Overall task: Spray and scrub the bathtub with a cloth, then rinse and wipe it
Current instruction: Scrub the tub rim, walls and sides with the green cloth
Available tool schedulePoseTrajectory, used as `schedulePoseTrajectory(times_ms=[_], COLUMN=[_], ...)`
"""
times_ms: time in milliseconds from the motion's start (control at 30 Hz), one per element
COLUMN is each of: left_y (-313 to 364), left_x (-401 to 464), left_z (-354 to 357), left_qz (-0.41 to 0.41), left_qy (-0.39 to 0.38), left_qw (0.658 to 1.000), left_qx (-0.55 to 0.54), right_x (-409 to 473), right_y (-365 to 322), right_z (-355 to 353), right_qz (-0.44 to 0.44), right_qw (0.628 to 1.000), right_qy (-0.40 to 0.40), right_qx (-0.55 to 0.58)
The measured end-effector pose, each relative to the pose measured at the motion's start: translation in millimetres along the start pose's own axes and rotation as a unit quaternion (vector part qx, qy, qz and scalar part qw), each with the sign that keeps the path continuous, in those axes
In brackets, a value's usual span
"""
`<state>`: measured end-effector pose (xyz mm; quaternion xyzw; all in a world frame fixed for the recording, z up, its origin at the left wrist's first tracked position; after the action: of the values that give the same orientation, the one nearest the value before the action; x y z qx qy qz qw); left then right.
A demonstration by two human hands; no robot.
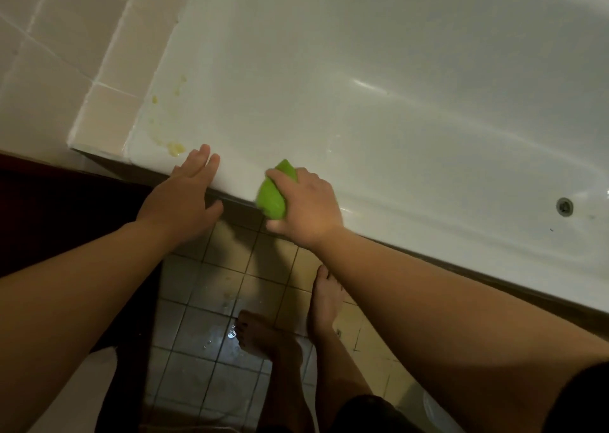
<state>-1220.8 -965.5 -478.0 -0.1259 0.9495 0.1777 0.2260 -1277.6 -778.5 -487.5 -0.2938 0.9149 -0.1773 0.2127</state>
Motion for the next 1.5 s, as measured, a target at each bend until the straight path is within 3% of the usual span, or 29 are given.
schedulePoseTrajectory(times_ms=[233, 333, 467, 700, 800, 900, 1133, 1233, 1400, 1500], left_y=[12.0, 16.6, 24.4, 19.0, 16.8, 14.5, 16.1, 18.1, 17.9, 17.8], left_x=[5.9, 11.4, 19.5, 23.4, 24.0, 24.8, 26.4, 26.1, 25.6, 25.0], left_z=[-7.1, -6.7, -9.2, -7.0, -8.6, -7.0, -4.7, -3.0, -2.1, -1.3], left_qz=[0.012, 0.014, 0.026, 0.036, 0.039, 0.037, 0.031, 0.035, 0.034, 0.032], left_qy=[0.022, 0.013, -0.002, -0.001, -0.006, -0.022, -0.040, -0.044, -0.038, -0.036], left_qw=[0.999, 0.999, 1.000, 0.999, 0.999, 0.999, 0.999, 0.998, 0.999, 0.999], left_qx=[0.024, 0.031, 0.013, -0.013, -0.014, 0.002, 0.016, 0.017, 0.018, 0.021], right_x=[-129.6, -149.5, -112.2, 15.2, 12.2, -32.1, -165.0, -157.8, -73.1, -48.1], right_y=[154.6, 180.3, 130.6, -22.0, -13.4, 40.0, 198.7, 183.9, 70.4, 51.8], right_z=[-48.4, -52.5, -39.6, -0.3, 2.0, -8.0, -56.9, -55.3, -17.8, -16.6], right_qz=[0.105, 0.158, 0.167, 0.036, 0.007, 0.000, 0.126, 0.161, 0.088, 0.084], right_qw=[0.994, 0.987, 0.984, 0.999, 1.000, 1.000, 0.990, 0.985, 0.996, 0.994], right_qy=[0.022, 0.033, 0.049, 0.010, 0.012, 0.024, 0.016, 0.008, -0.013, -0.014], right_qx=[-0.010, -0.023, -0.038, -0.012, 0.009, 0.002, -0.055, -0.060, -0.016, 0.068])
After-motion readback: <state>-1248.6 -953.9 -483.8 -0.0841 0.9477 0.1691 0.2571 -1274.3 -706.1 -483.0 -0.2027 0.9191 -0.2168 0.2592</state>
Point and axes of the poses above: each hand's wrist, its own x-axis towards the middle knuckle, its own z-axis out of the palm, y = z × x, the point moved 10 cm from there along x, towards the middle knuckle, and after that the axes turned 3 degrees about -z, right-handed, at the moved point
